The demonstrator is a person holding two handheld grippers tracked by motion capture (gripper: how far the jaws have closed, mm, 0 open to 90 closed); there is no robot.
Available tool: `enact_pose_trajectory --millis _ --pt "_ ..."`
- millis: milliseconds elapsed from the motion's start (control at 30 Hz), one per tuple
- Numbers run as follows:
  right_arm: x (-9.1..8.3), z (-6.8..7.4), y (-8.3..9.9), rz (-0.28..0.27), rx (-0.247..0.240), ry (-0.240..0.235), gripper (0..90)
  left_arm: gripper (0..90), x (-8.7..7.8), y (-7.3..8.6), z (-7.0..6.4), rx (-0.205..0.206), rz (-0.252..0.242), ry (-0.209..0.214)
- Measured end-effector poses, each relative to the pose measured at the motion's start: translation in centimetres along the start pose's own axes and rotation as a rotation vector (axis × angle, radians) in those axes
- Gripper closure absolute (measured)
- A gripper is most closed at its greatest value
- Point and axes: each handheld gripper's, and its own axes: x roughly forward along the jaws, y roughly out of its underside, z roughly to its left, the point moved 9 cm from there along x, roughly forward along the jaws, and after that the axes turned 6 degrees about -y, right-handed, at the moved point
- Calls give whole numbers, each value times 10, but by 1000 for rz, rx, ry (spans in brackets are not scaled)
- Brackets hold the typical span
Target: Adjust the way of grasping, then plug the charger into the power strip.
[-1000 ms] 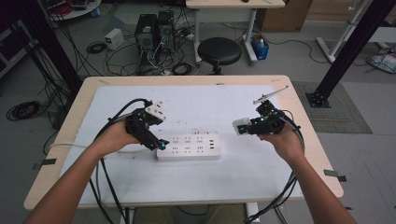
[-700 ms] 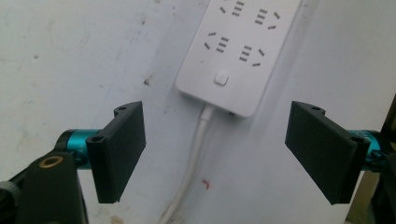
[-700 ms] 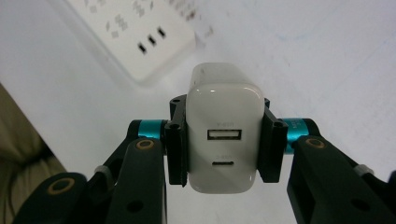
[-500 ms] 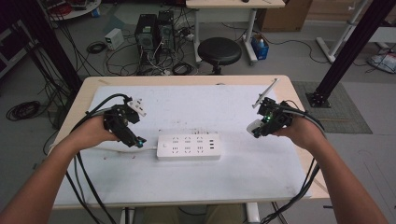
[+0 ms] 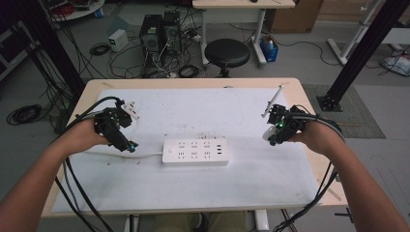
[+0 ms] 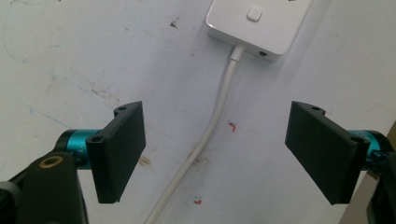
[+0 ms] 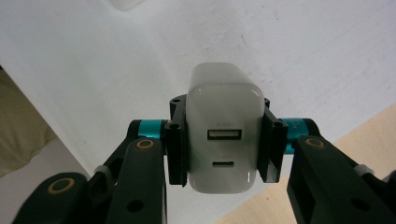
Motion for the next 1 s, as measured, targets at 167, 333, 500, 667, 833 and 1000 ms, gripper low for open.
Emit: enact_pose_trajectory --millis 167,333,500,667,833,1000 --pt "1 -3 -1 -28 29 41 620 202 3 5 3 4 9 -8" --pt "3 -1 -2 -39 45 13 619 202 2 7 5 1 -4 -14" --pt "5 0 -6 -42 30 6 618 202 1 6 7 -10 -23 -15" --pt "2 2 -18 -80 40 -13 618 203 3 7 10 -9 -32 -28" --pt "3 5 -37 -93 45 -14 618 202 11 8 12 -11 -29 -32" --pt "4 10 -64 -116 8 -38 618 202 17 10 9 -3 -29 -17"
